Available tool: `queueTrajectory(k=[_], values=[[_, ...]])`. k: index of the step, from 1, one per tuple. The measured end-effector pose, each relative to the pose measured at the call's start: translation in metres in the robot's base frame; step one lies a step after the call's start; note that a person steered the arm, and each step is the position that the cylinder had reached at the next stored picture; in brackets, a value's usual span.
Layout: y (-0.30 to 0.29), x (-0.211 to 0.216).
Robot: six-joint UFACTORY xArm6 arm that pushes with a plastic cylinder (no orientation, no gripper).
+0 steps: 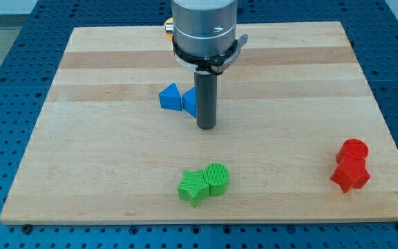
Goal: Place the red star above the green blocks
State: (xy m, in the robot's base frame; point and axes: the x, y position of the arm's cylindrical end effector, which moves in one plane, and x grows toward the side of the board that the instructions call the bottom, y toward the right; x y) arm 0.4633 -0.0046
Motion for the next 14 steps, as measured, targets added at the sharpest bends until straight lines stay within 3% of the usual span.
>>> queueTrajectory(k=[2,6,7,8,9,10,11,12,13,14], values=[[0.006,-0.001],[0.349,-0.006],[0.349,0.003],[0.349,0.069],[0.337,0.105],[0.287,0.107],[0.213,0.079],[0.219,0.069],[0.271,0.073],[0.28,0.103]])
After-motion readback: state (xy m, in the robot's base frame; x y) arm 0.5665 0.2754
